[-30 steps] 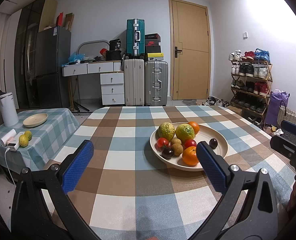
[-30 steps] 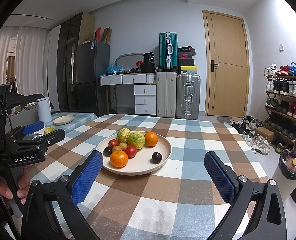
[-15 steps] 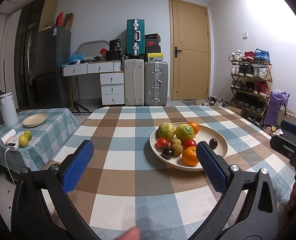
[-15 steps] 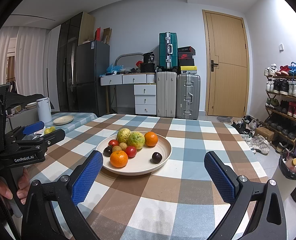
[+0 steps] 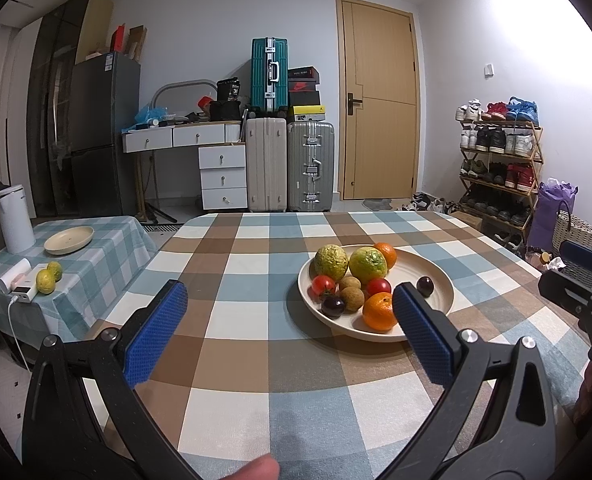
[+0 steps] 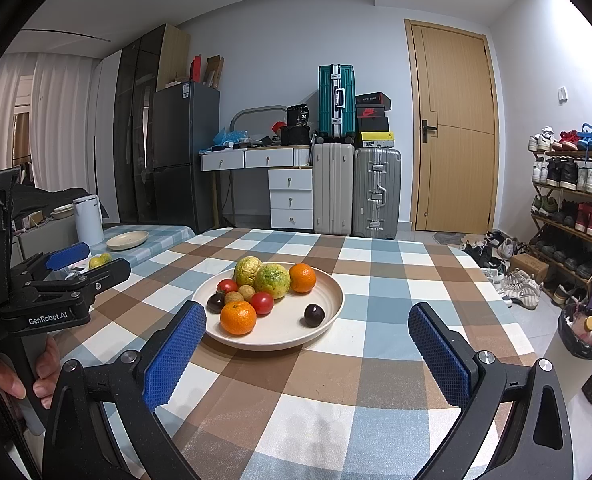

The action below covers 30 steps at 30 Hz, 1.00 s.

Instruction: Organize fruits

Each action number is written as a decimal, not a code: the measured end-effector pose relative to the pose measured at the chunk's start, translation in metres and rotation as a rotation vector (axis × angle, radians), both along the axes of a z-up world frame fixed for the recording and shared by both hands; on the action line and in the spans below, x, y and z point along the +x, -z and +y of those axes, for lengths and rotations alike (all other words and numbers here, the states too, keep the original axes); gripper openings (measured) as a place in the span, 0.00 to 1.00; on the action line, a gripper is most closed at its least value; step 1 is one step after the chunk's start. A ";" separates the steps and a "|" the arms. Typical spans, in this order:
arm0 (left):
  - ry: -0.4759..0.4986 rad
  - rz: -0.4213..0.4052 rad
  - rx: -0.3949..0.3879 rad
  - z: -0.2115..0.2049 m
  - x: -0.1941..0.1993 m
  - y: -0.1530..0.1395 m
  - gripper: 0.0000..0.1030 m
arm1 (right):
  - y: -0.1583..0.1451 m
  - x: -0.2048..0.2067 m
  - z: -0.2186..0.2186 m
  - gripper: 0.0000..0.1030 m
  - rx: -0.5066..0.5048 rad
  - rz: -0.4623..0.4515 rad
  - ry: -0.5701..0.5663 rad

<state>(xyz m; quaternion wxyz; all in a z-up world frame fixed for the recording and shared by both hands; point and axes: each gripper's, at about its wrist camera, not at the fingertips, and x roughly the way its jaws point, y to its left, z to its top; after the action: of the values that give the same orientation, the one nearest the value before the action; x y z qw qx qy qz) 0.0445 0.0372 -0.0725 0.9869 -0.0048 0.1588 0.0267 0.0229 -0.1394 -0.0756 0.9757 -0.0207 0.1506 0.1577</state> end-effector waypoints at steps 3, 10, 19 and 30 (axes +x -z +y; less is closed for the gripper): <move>0.001 0.000 0.000 0.000 0.000 0.000 0.99 | 0.000 0.001 0.000 1.00 0.000 0.000 -0.001; 0.001 0.001 0.000 0.000 0.000 0.000 0.99 | 0.000 0.000 0.001 1.00 0.000 0.001 -0.001; 0.001 0.001 0.000 0.000 0.000 0.001 0.99 | 0.000 0.000 0.003 1.00 0.001 0.004 -0.004; 0.002 -0.001 0.000 0.000 0.000 0.001 0.99 | 0.000 0.001 0.004 1.00 0.001 0.004 -0.003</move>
<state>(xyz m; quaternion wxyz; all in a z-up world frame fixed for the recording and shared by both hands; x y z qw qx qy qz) 0.0443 0.0374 -0.0732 0.9870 -0.0046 0.1583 0.0259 0.0241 -0.1354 -0.0760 0.9752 -0.0204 0.1523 0.1595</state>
